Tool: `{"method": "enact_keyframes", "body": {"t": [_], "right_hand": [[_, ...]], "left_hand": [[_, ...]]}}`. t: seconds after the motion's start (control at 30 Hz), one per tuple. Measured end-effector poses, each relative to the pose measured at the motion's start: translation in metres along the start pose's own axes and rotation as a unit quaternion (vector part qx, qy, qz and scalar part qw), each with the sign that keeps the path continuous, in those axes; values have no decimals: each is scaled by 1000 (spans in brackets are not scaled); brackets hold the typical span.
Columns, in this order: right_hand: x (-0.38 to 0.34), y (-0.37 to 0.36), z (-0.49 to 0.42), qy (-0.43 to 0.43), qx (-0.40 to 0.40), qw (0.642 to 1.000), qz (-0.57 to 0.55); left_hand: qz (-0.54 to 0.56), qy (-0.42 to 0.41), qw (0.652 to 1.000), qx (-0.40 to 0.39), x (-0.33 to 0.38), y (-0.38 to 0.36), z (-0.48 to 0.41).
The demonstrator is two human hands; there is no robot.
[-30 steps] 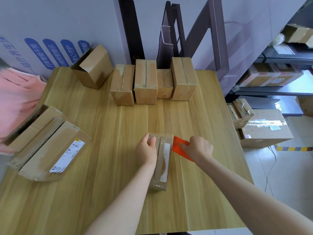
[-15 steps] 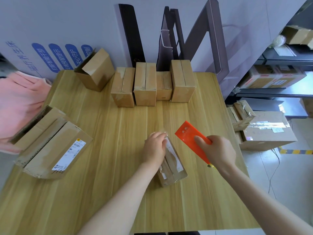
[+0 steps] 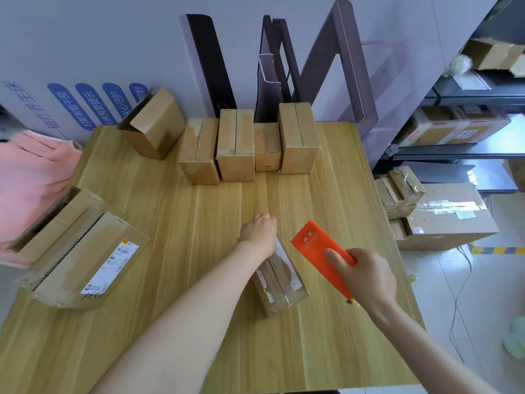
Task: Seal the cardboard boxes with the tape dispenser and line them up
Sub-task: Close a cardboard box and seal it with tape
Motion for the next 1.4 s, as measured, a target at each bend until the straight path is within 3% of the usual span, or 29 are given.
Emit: {"method": "enact_keyframes", "body": {"t": [0.23, 0.27, 0.33, 0.4, 0.47, 0.8, 0.87, 1.0, 1.1, 1.17, 1.23, 1.33, 1.4], "right_hand": [[1, 1, 4, 2, -21, 999, -25], [0, 1, 6, 2, -25, 999, -34], [-4, -2, 9, 0, -37, 997, -64], [-7, -9, 11, -11, -57, 992, -108], [-12, -17, 13, -27, -74, 986, -146], [-16, -41, 13, -60, -100, 980, -162], [-15, -43, 15, -68, -103, 979, -164], [-14, -44, 13, -74, -103, 978, -167], [-15, -42, 10, -69, -108, 978, -164], [-15, -40, 9, -70, -108, 977, -172], [-17, -37, 9, -69, -104, 976, -181], [-19, -33, 8, -59, -106, 975, -189], [-22, -29, 7, -50, -109, 975, -189]], "left_hand": [[-4, 23, 993, -112, 1, 7, -13], [19, 31, 995, -91, -3, 6, -8], [92, 45, 994, 31, -12, 6, 10], [201, 70, 962, 170, -22, 3, 33], [265, 111, 932, 222, -32, -9, 53], [311, 175, 933, 36, -50, -14, 41], [361, 187, 914, 6, -54, -18, 39], [512, 234, 826, -21, -50, -24, 43], [492, 273, 822, 91, -46, -27, 54], [516, 306, 778, 186, -39, -38, 69], [568, 333, 726, 201, -19, -59, 88], [585, 328, 723, 168, 8, -93, 99], [583, 318, 720, 201, 13, -95, 95]]}}
Point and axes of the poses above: each hand's wrist, its own z-axis away from the middle knuckle, its own y-axis out of the back of the hand, x = y × z, the point moved 2 cm from there along -z, towards the middle knuckle, and after that the axes turned 1 degree about z, right-handed, at the moved point
